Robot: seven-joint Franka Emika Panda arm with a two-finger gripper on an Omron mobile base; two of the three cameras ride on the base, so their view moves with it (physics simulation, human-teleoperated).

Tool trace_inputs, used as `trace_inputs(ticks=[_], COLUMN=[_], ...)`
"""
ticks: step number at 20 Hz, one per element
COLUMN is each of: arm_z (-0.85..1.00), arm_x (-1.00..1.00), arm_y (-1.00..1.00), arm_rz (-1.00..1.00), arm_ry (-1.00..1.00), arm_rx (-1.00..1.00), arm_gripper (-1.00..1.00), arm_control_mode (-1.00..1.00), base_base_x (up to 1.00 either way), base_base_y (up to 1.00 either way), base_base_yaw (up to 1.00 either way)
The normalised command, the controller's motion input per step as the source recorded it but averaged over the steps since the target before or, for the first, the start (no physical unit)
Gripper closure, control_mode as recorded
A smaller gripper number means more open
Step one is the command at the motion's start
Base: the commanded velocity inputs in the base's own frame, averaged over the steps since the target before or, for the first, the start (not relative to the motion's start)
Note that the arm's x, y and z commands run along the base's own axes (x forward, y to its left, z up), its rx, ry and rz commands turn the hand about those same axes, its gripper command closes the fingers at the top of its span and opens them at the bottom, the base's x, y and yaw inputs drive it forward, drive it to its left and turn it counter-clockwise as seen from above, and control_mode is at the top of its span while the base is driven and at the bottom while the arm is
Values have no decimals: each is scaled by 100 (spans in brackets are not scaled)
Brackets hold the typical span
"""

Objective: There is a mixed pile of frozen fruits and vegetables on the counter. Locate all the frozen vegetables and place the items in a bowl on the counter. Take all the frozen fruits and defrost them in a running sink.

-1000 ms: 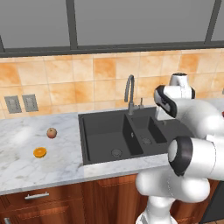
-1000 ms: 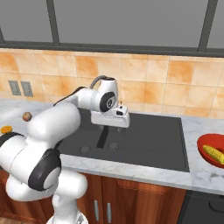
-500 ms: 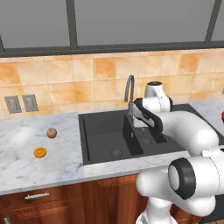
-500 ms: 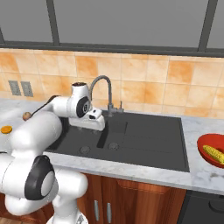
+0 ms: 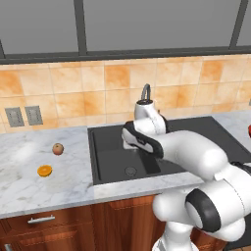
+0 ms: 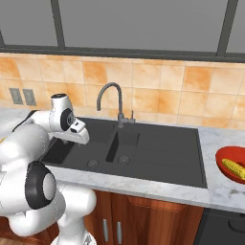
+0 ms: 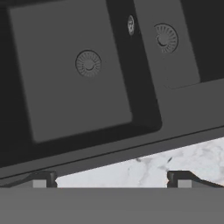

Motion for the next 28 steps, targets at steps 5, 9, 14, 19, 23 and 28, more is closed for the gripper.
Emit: trace_inputs(ticks=[5,9,14,19,23,28], arm_z=[-4,-1,21,4,-5,-7], arm_x=[14,7,49,11,7,-7], arm_y=[76,40,22,56,76,94], arm_rz=[-10,7,35,34,26,16], arm_ry=[-2,9,17,8,-1,-3], arm_rx=[0,5,13,0,-1,-3], arm_gripper=[-100,-100,-100,-100,-100,-100], arm_control_mode=[-100,-100,-100,-100,-100,-100], base_base_x=[0,0,0,0,0,0], base_base_y=[0,0,0,0,0,0], base_base_yaw=[0,0,0,0,0,0])
